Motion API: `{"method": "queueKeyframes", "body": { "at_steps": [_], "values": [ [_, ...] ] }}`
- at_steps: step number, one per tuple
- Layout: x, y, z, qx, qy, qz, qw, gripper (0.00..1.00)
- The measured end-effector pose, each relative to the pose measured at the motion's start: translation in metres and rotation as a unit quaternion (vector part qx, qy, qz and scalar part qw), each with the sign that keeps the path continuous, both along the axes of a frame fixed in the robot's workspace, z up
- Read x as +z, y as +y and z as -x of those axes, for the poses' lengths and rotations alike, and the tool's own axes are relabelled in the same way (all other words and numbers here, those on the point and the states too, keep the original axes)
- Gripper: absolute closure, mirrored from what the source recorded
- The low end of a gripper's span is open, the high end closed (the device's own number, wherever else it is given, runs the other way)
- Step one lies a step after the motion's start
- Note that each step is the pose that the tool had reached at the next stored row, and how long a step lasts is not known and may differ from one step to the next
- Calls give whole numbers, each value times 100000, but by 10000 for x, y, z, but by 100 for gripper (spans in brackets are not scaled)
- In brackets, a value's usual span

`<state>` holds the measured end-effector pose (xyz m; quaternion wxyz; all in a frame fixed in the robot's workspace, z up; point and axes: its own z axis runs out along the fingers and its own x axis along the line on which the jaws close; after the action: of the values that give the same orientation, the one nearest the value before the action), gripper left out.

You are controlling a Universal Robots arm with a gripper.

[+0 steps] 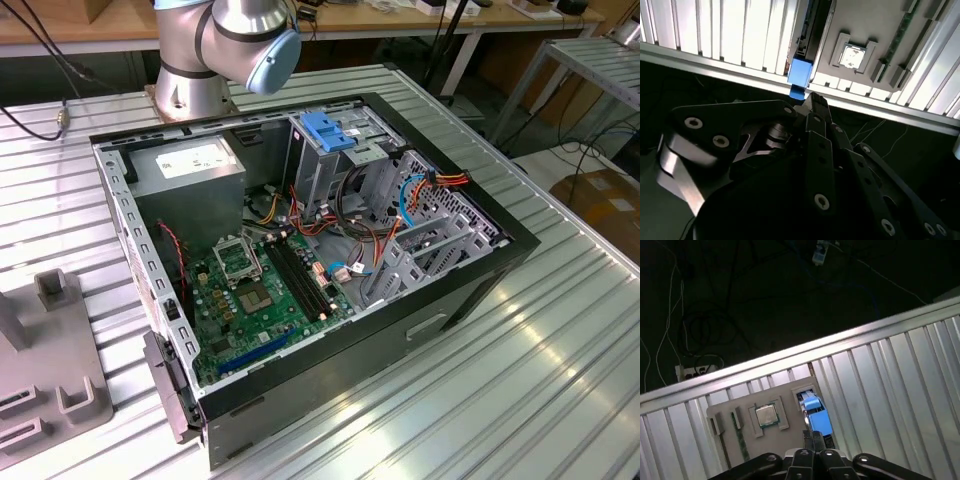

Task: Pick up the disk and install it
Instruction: 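Pick up the disk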

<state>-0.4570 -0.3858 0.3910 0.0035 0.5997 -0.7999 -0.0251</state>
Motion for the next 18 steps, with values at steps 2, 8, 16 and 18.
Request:
{"method": "queueKeyframes", "body": {
  "at_steps": [2,8,16,18],
  "values": [
    [0,0,0,2324,0,2,99973,90],
    [-5,0,0,11468,-46,5,99340,90],
    [-101,14,-5,12733,-239,61,99186,90],
    [-115,20,-8,12732,-253,54,99186,90]
  ]
}}
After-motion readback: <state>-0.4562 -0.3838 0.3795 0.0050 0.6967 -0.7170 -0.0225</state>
